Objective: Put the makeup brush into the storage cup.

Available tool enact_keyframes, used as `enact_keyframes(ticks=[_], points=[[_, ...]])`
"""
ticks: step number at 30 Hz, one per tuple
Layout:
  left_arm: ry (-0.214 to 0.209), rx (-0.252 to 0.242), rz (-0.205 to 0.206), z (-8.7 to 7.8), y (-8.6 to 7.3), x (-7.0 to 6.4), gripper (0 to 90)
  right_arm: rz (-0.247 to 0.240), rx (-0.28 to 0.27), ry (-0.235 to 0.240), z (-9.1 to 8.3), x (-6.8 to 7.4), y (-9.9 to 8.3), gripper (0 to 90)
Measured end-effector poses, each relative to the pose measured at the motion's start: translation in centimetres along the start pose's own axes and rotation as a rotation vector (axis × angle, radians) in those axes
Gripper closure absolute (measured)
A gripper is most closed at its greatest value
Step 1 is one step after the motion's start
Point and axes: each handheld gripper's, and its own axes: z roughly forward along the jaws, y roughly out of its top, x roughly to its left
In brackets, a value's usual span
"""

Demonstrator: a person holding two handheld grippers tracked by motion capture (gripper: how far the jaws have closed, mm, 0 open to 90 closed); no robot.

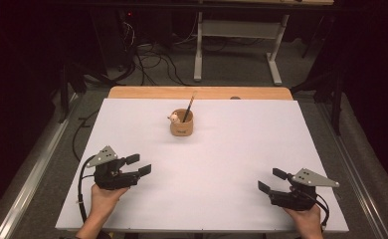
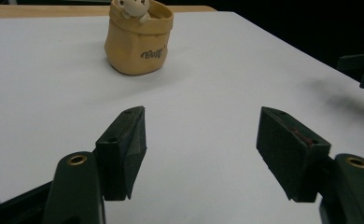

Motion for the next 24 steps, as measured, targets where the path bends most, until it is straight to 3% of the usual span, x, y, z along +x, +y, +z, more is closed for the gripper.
enact_keyframes(ticks=[24], points=[[0.026,-0.004,0.008,0.76,-1.0,0.15,31.2,-0.005,0.004,-0.006,0.11,0.0,-0.02,26.1]])
